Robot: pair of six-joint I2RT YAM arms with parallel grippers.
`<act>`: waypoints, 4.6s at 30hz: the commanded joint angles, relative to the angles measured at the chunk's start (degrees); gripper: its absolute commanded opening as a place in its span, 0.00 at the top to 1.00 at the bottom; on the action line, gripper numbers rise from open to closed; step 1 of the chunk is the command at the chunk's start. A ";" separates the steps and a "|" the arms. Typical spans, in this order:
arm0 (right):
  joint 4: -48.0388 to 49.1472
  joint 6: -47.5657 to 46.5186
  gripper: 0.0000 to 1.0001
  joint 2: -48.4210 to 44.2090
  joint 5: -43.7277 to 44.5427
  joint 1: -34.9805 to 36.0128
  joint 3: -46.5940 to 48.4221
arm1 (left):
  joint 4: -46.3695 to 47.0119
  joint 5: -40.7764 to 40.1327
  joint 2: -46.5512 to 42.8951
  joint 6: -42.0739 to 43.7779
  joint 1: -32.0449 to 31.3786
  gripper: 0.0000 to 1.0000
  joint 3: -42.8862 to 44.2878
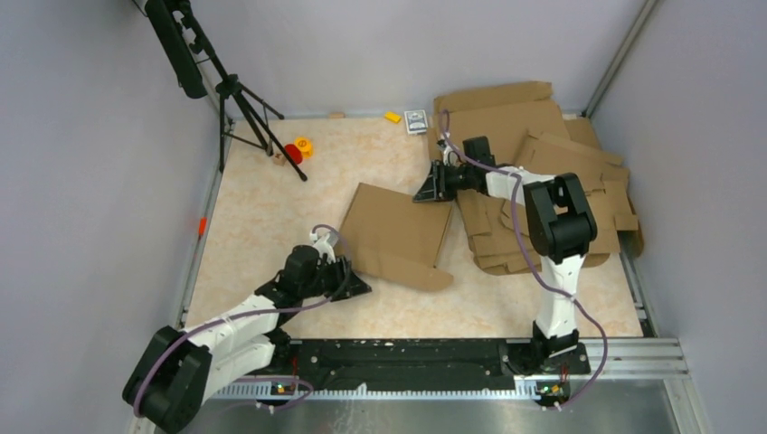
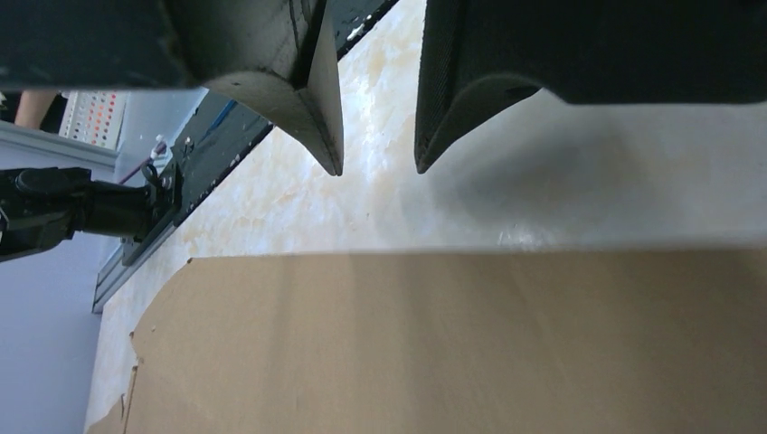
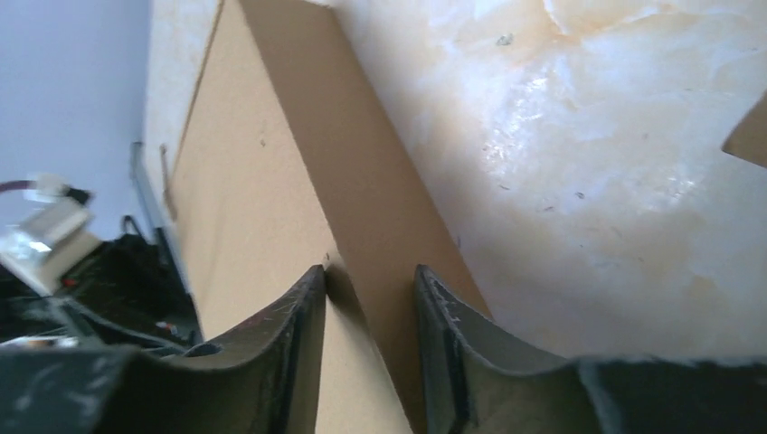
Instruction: Fold the paper box
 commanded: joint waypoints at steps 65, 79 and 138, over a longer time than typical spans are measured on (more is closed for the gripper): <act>5.16 4.42 0.71 -17.70 1.33 6.45 -18.24 | 17.40 -1.67 12.10 7.77 -0.66 0.61 14.90; 1.41 5.39 0.69 -25.31 9.41 11.42 -22.35 | 8.45 1.64 6.84 12.77 -0.67 0.59 14.38; -16.85 -0.60 0.54 -32.54 19.74 18.34 -4.37 | -20.56 -17.98 -5.53 13.53 -0.36 0.59 17.36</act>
